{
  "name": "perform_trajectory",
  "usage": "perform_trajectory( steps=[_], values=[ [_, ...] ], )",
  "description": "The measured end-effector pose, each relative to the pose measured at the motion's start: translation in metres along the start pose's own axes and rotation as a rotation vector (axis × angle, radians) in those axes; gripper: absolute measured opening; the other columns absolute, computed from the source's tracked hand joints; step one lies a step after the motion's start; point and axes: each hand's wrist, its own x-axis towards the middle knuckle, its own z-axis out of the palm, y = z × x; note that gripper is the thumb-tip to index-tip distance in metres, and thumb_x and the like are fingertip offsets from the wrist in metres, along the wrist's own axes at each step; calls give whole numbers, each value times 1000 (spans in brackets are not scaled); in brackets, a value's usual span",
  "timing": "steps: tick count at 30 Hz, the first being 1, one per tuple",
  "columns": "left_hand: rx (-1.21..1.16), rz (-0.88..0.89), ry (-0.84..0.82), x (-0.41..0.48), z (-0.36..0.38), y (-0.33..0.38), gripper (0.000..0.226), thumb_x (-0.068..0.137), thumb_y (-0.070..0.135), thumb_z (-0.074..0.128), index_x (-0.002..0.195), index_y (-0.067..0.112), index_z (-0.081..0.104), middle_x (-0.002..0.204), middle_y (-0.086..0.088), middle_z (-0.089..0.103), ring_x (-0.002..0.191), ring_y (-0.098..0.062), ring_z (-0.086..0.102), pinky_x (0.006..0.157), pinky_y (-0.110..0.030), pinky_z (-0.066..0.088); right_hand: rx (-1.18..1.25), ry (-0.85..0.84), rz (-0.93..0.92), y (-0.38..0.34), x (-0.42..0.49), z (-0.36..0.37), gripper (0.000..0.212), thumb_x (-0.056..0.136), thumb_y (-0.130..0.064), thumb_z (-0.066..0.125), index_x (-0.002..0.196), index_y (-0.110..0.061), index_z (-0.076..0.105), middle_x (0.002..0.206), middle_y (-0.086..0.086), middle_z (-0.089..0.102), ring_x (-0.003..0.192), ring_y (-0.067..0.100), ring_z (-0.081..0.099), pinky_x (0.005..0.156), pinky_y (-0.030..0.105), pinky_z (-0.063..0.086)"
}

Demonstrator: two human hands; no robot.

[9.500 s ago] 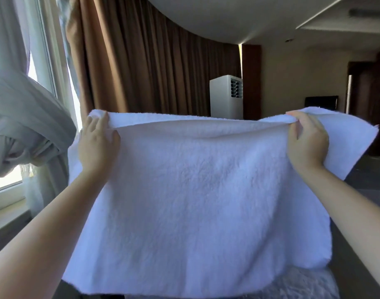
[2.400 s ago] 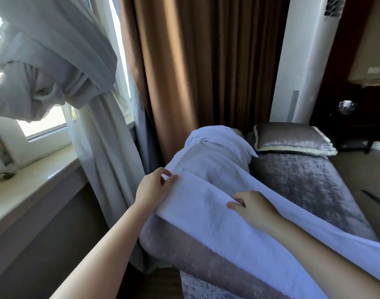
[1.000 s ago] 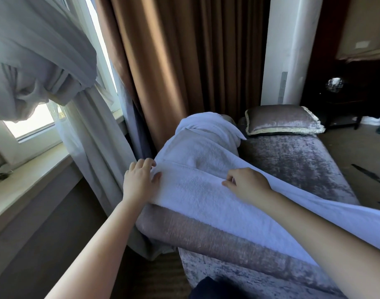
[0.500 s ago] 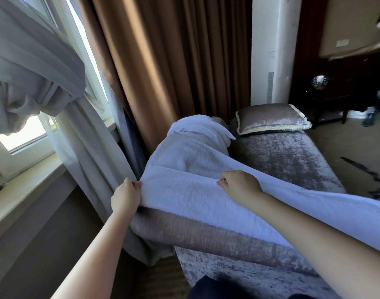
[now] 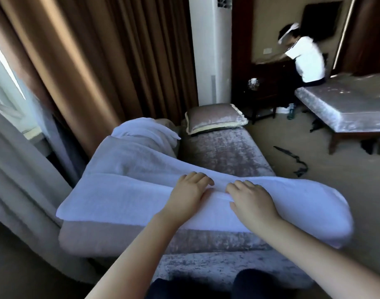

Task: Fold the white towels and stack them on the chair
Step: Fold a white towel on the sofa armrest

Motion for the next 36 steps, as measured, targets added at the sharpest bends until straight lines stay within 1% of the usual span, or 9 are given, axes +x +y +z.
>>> perform_trajectory(
  steps=[10, 14, 17, 20, 23, 26, 31, 33, 36],
  values=[
    [-73, -48, -23, 9, 25, 29, 24, 94, 36, 45, 95, 21, 64, 91, 9, 64, 86, -16, 59, 77, -36, 48, -93, -46, 348, 122, -121, -24, 55, 22, 5, 82, 70, -12, 59, 61, 2, 55, 54, 28, 57, 50, 30, 42],
    [-58, -55, -8, 11, 25, 40, 22, 93, 32, 44, 95, 19, 62, 89, 5, 64, 83, -20, 59, 73, -38, 47, -51, -73, 477, 150, -131, -36, 41, 30, -1, 82, 59, -12, 55, 50, 4, 52, 46, 28, 51, 49, 28, 35],
    [-28, 0, -1, 17, 28, 54, 22, 91, 22, 42, 93, 17, 63, 86, 3, 64, 78, -22, 56, 67, -36, 47, -106, -37, 432, 160, -135, -42, 30, 41, 2, 73, 50, -15, 49, 41, 2, 41, 39, 25, 39, 52, 27, 28],
    [-29, -16, 17, 19, 32, 60, 23, 89, 18, 41, 90, 16, 64, 85, 2, 63, 75, -22, 55, 63, -35, 48, -239, -367, 470, 165, -127, -59, 34, 65, -10, 74, 59, -23, 43, 53, -4, 37, 60, 26, 53, 64, 28, 30],
    [-56, -54, 46, 14, 33, 61, 25, 88, 18, 40, 90, 14, 65, 86, 1, 65, 76, -22, 56, 63, -36, 49, -222, -500, 572, 175, -124, -78, 8, 86, -23, 61, 84, -30, 62, 77, -7, 58, 92, 18, 64, 72, 27, 32],
    [-87, -100, 34, 13, 33, 65, 28, 90, 21, 38, 94, 14, 66, 89, 3, 67, 79, -21, 60, 64, -37, 51, -118, -350, 690, 191, -126, -78, 17, 88, -18, 58, 99, -28, 66, 92, 0, 68, 91, 25, 63, 69, 28, 38],
    [-226, -158, -54, 15, 21, 62, 40, 89, 45, 42, 107, 17, 66, 97, 8, 65, 88, -9, 59, 73, -26, 49, 323, 158, 861, 223, -109, -60, 10, 89, -25, 64, 96, -21, 70, 74, 4, 67, 73, 28, 57, 59, 30, 38],
    [-168, -99, -79, 19, 21, 59, 36, 88, 39, 45, 100, 15, 68, 93, 7, 66, 87, -14, 60, 71, -29, 49, 483, 233, 865, 231, -99, -49, 10, 90, -23, 64, 94, -15, 69, 68, 1, 63, 73, 27, 58, 60, 30, 36],
    [-122, -252, -77, 37, 19, 55, 19, 97, 27, 51, 92, 17, 66, 85, 3, 68, 82, -19, 61, 67, -33, 47, 563, 197, 857, 233, -83, -32, 9, 96, -25, 53, 92, -17, 57, 72, 4, 59, 74, 32, 55, 60, 35, 38]
  ],
)
